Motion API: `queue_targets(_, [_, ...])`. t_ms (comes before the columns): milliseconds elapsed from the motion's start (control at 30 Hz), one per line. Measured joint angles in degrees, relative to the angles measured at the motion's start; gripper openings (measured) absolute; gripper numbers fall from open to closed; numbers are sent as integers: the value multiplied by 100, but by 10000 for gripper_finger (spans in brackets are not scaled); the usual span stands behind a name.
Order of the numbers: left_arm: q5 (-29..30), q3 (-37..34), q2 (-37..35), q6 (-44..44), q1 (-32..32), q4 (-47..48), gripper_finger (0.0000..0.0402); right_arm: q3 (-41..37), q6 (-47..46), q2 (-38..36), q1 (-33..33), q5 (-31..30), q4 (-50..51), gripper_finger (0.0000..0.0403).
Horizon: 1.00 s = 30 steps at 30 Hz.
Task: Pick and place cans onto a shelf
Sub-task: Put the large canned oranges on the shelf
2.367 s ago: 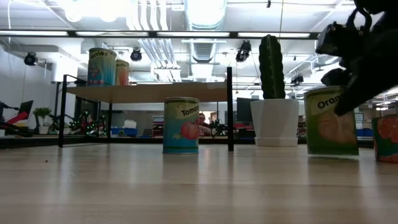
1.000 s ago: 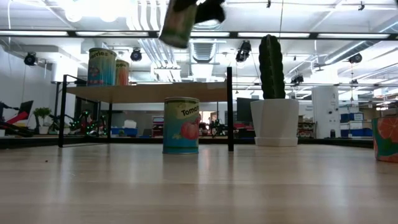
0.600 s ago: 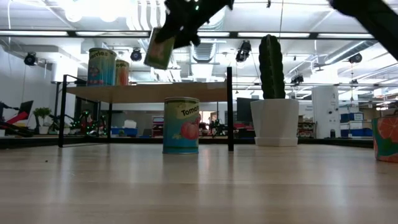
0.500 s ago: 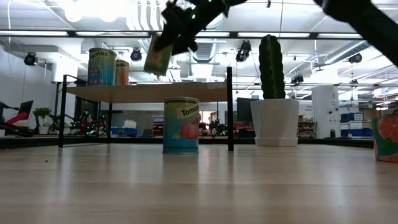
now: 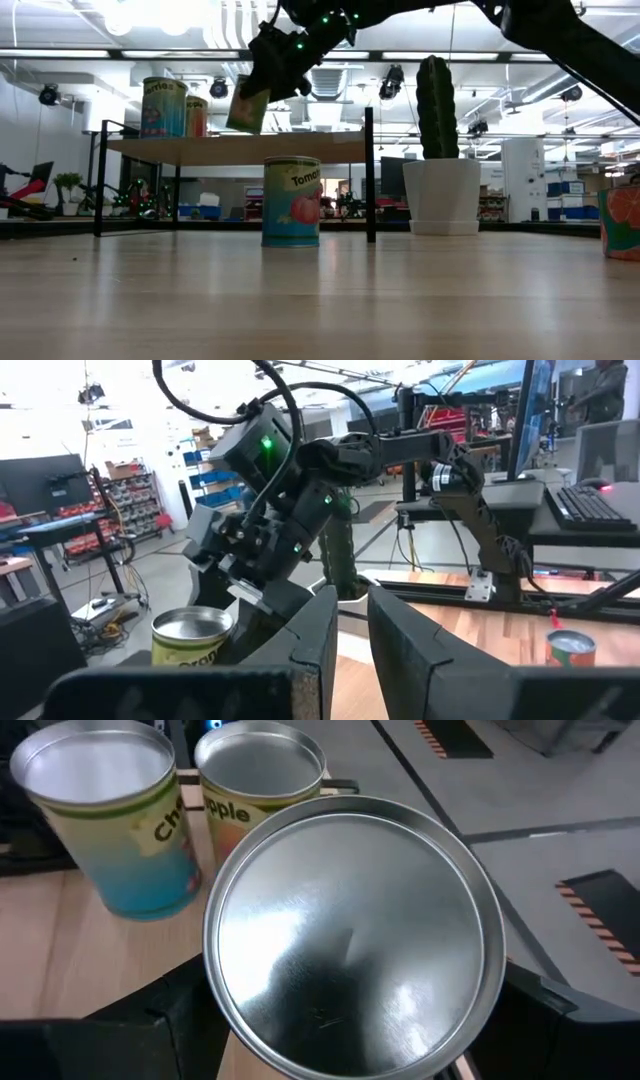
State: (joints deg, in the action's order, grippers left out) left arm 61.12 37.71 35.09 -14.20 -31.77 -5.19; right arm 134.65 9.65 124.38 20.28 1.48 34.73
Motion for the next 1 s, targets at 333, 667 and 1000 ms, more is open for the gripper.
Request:
queue_targets(333, [-2,2,0,-162,0,-2,43,-4,74,135,1,8,87,337])
queue_targets(667, [-9,7,4,-374,-1,-144,43,-4,88,174,1,22,104,352])
queue_targets(1000, [-13,7,5,-439,-1,-134,43,-4,109,-221,-3,8,733,344])
